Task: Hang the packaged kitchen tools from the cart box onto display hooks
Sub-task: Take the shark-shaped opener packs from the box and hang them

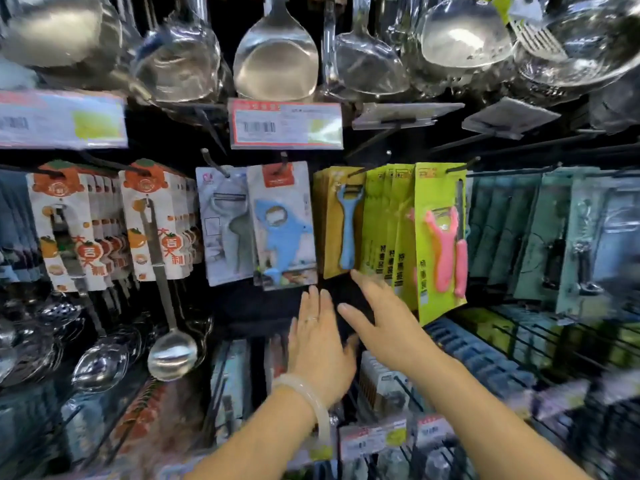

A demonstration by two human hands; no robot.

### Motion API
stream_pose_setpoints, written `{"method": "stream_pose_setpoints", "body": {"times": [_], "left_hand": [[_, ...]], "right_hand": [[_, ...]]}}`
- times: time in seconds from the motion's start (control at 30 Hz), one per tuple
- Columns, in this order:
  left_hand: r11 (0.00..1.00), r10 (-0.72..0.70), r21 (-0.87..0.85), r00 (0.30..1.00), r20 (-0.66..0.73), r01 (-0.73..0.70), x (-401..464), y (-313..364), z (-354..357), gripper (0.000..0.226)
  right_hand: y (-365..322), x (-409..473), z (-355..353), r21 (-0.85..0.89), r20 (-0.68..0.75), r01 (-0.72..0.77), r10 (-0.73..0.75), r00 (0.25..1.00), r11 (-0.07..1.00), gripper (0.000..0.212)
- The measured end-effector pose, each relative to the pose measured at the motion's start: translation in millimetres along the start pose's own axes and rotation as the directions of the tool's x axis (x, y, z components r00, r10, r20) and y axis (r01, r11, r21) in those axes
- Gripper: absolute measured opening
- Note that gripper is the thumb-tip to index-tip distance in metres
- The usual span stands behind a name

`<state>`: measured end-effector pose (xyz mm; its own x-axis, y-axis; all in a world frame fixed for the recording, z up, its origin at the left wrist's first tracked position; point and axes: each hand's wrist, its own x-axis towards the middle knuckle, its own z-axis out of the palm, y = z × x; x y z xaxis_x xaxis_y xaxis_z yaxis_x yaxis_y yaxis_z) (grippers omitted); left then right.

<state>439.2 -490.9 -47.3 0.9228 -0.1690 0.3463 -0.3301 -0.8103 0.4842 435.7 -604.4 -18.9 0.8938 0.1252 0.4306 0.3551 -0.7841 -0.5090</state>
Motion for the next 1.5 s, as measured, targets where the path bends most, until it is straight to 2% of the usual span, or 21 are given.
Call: {"method": "stream_pose_setpoints", "body": {"times": [0.1, 0.23, 0.37, 0.43, 0.57, 0.73, 0.87, 1.07, 1.2, 1.37, 1.5], "left_hand": [[0.989, 0.142, 0.029, 0.982, 0.123, -0.146, -0.4, 39.0, 47.3, 0.074], [0.942, 0.319, 0.028, 0.916, 0.242, -0.335, -11.5, 110.4, 105.2, 0.075], [0.867, 0.467, 0.005, 0.818, 0.335, -0.498, -43.9, 194.4, 164.2, 0.074], [0.839, 0.498, -0.002, 0.766, 0.406, -0.544, -59.3, 238.9, 194.9, 0.076], [0.78, 0.555, -0.056, 0.649, 0.52, -0.623, -88.6, 329.0, 253.5, 0.077], [0.664, 0.659, -0.146, 0.482, 0.577, -0.734, -133.8, 432.5, 318.6, 0.079], [0.587, 0.712, -0.211, 0.374, 0.594, -0.782, -159.5, 500.5, 364.4, 0.078], [0.508, 0.745, -0.277, 0.254, 0.617, -0.815, -175.4, 586.2, 440.7, 0.08], [0.491, 0.741, -0.297, 0.213, 0.636, -0.819, -168.5, 646.8, 499.5, 0.078], [0.517, 0.729, -0.332, 0.203, 0.653, -0.789, -130.5, 744.8, 581.8, 0.077], [0.539, 0.732, -0.344, 0.225, 0.643, -0.769, -88.1, 819.7, 632.2, 0.076]], "right_hand": [[50.8, -48.9, -19.6, -0.12, 0.0, -0.111, 0.112, 0.994, 0.986, 0.058], [114.9, -123.0, -74.4, -0.235, -0.053, -0.319, 0.316, 0.947, 0.918, 0.054], [194.5, -194.1, -130.6, -0.521, -0.138, -0.456, 0.457, 0.879, 0.721, 0.059], [232.2, -230.4, -157.4, -0.581, -0.175, -0.557, 0.578, 0.797, 0.594, 0.06], [288.6, -308.4, -213.6, -0.604, -0.239, -0.659, 0.687, 0.686, 0.447, 0.061], [333.2, -397.3, -281.2, -0.558, -0.311, -0.782, 0.803, 0.508, 0.279, 0.071], [364.8, -455.0, -328.9, -0.475, -0.369, -0.858, 0.842, 0.394, 0.194, 0.063], [430.9, -517.9, -377.5, -0.378, -0.411, -0.921, 0.876, 0.253, 0.088, 0.064], [492.9, -541.3, -412.0, -0.359, -0.437, -0.933, 0.879, 0.194, 0.028, 0.065], [589.7, -538.2, -481.1, -0.339, -0.429, -0.941, 0.892, 0.145, -0.01, 0.065], [666.5, -529.2, -541.7, -0.35, -0.458, -0.937, 0.875, 0.155, -0.017, 0.065]]}}
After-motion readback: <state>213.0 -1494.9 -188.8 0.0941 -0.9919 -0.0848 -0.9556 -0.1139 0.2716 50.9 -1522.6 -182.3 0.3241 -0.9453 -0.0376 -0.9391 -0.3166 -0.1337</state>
